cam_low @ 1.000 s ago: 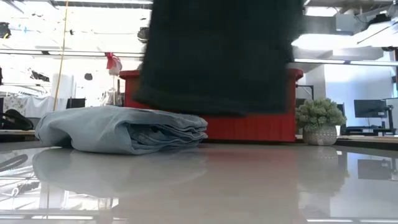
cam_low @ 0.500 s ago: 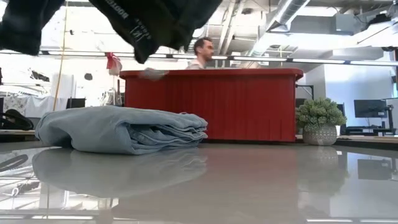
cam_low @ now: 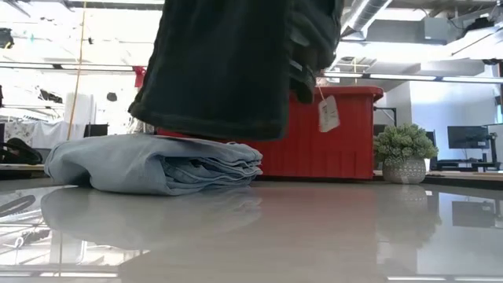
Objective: Fold laundry
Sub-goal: Fold the black pants from the red laundry bin
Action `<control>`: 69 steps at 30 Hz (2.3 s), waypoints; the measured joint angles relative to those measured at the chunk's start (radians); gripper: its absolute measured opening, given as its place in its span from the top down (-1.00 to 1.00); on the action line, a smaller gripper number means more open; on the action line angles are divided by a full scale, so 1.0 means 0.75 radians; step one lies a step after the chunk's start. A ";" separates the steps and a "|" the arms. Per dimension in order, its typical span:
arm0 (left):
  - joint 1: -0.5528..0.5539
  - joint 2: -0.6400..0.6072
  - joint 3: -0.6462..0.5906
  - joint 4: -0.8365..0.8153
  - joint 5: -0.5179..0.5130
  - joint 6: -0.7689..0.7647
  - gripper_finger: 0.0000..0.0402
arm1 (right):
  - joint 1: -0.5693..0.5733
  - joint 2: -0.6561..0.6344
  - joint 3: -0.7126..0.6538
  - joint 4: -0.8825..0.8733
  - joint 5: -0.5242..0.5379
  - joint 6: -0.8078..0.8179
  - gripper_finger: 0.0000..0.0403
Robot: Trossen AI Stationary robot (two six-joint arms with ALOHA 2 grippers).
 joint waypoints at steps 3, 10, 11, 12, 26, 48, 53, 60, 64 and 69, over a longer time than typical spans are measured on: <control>0.019 -0.001 0.000 -0.003 0.000 0.014 1.00 | 0.041 -0.030 0.000 -0.001 0.000 -0.001 -0.29; 0.066 -0.001 0.000 -0.018 0.000 0.003 1.00 | 0.114 -0.006 0.000 0.009 0.042 -0.004 -0.29; 0.070 -0.001 0.000 -0.025 0.001 0.003 1.00 | 0.115 0.014 0.000 0.042 0.051 -0.002 -0.29; 0.075 -0.001 0.000 -0.029 0.003 0.003 1.00 | 0.114 0.040 0.001 0.085 0.059 -0.002 -0.29; 0.082 -0.001 -0.001 -0.029 0.002 0.004 1.00 | 0.079 0.200 0.001 0.244 0.006 0.165 -0.29; 0.083 -0.003 -0.002 -0.148 0.105 0.029 1.00 | -0.138 0.405 0.001 0.614 -0.062 0.362 -0.29; 0.090 -0.004 -0.002 -0.220 0.124 0.000 1.00 | -0.205 0.440 0.030 0.716 -0.253 0.354 -0.26; 0.114 -0.005 -0.001 -0.229 0.187 -0.069 1.00 | -0.212 0.440 0.138 0.572 -0.324 0.249 0.36; 0.139 -0.014 -0.001 -0.235 0.241 -0.124 1.00 | -0.206 0.439 0.234 0.424 -0.351 0.245 0.81; 0.195 -0.031 0.000 -0.267 0.265 -0.184 1.00 | -0.228 0.428 0.466 -0.016 -0.346 0.259 0.87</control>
